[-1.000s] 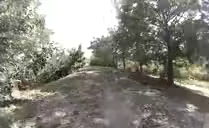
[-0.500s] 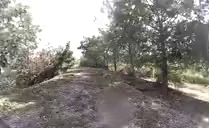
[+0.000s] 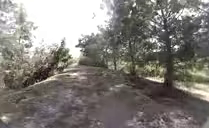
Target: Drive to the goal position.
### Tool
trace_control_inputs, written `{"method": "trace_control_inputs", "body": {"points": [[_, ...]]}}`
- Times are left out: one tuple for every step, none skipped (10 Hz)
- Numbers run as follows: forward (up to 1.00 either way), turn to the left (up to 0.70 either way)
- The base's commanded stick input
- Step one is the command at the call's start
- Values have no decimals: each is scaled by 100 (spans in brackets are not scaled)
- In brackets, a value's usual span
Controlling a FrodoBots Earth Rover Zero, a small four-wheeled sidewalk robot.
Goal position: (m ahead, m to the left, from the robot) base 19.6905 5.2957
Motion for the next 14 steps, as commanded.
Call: {"method": "trace_control_inputs", "body": {"points": [[85,34],[85,29],[85,9],[85,0],[85,0],[85,0],[85,0],[85,0],[85,0],[85,0],[85,0],[85,0],[85,0],[85,0]]}}
